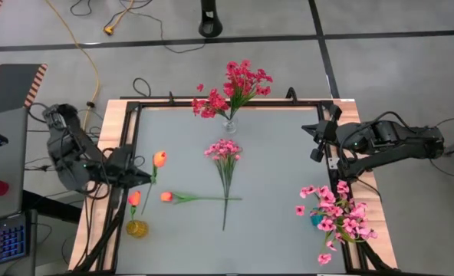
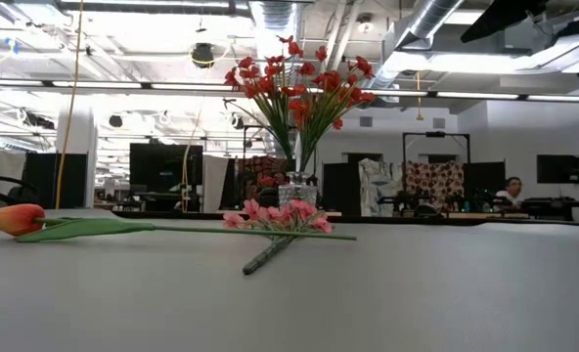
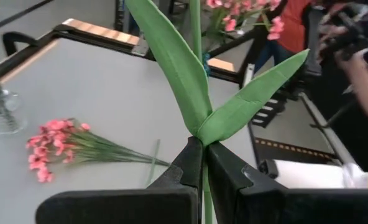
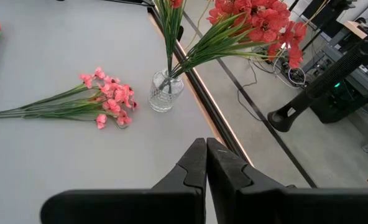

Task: Sort flowers into vase by color
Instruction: Put the top orange tulip flower into the yellow vase

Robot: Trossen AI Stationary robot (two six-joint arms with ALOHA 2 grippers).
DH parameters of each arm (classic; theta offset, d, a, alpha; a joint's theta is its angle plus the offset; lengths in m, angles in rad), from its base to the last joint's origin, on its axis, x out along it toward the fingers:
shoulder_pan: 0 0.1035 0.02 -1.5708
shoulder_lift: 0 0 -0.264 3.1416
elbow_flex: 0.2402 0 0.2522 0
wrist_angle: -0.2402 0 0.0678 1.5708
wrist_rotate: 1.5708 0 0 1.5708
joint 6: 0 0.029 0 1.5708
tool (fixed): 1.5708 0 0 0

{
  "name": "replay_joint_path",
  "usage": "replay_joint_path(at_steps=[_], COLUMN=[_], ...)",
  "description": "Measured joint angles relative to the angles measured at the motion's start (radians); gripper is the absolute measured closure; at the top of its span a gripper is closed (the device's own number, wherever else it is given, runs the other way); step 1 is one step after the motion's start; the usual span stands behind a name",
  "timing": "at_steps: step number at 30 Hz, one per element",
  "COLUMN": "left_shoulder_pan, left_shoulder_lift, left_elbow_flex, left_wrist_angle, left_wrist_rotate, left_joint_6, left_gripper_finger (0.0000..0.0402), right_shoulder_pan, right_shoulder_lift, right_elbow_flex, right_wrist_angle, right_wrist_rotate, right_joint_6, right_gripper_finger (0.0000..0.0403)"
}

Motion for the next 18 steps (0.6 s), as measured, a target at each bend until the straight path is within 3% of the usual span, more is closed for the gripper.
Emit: replay_joint_path(at_steps=[10,18], left_shoulder_pan=[-0.102,-0.148], left_shoulder_lift=[0.022,0.046], left_elbow_flex=[0.0,0.0], left_wrist_angle=[0.027,0.047], left_wrist_rotate=[-0.016,0.081], left_joint_6=[0.029,0.056], left_gripper_finger=[0.0401,0.0401], right_shoulder_pan=[0.0,0.0], right_shoulder_lift=[0.0,0.0], right_elbow_flex=[0.0,0.0], right_wrist_angle=[0.0,0.0], right_wrist_rotate=[0.0,0.0], right_joint_6=[0.0,0.0], right_gripper_finger=[0.0365,0.0365])
